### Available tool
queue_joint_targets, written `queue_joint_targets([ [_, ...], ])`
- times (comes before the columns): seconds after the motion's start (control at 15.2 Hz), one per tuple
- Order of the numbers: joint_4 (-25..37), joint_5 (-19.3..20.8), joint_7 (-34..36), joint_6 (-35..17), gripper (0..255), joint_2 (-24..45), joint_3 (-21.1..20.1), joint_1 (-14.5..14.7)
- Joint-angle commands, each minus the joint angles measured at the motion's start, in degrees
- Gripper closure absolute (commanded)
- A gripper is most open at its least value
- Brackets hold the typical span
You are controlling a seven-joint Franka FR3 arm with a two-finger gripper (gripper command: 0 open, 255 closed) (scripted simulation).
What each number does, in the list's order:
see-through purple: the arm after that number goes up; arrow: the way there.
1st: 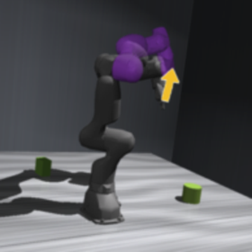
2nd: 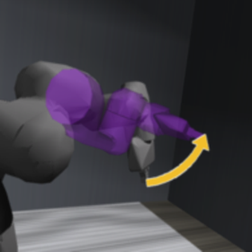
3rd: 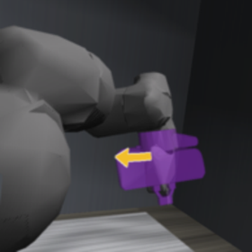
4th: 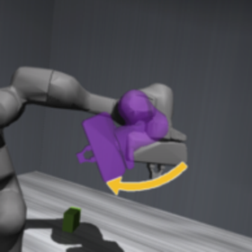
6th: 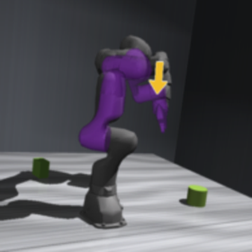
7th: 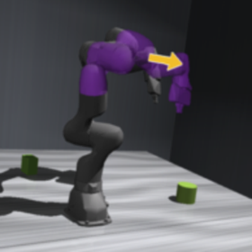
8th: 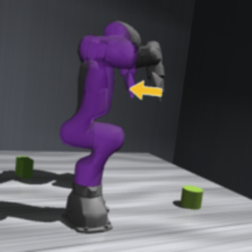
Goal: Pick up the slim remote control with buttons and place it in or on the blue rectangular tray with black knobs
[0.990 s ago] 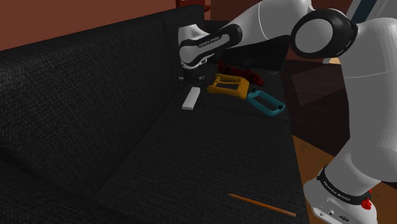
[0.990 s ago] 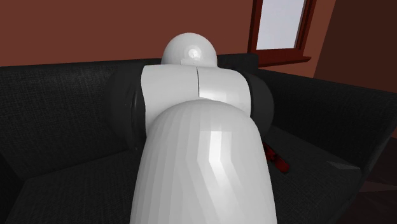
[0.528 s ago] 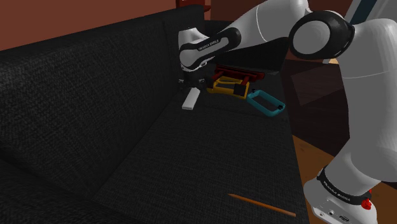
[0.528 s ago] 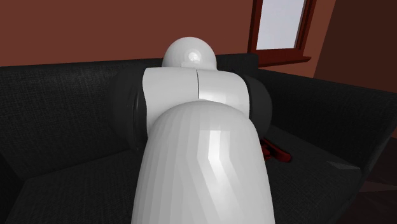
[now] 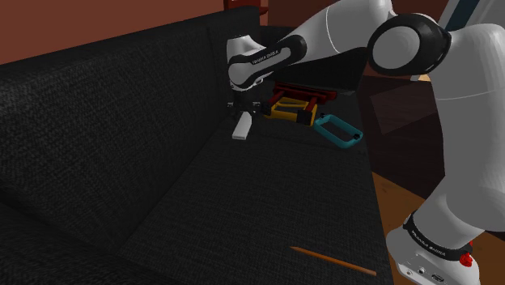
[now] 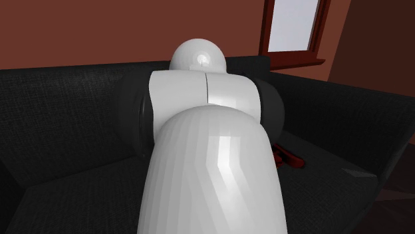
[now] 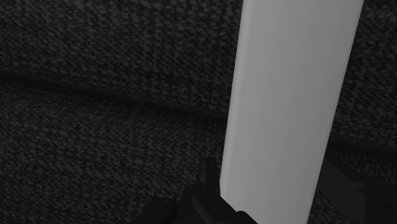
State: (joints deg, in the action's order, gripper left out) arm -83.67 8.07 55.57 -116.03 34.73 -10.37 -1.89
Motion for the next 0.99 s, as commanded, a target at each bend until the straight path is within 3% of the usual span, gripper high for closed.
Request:
queue_joint_targets([
  [0.0, 0.0, 0.01, -0.01, 0.0, 255, 0.02, 0.01, 0.0],
  [0.92, 4.23, -0.64, -0.56, 6.91, 255, -2.72, -0.36, -0.02],
])
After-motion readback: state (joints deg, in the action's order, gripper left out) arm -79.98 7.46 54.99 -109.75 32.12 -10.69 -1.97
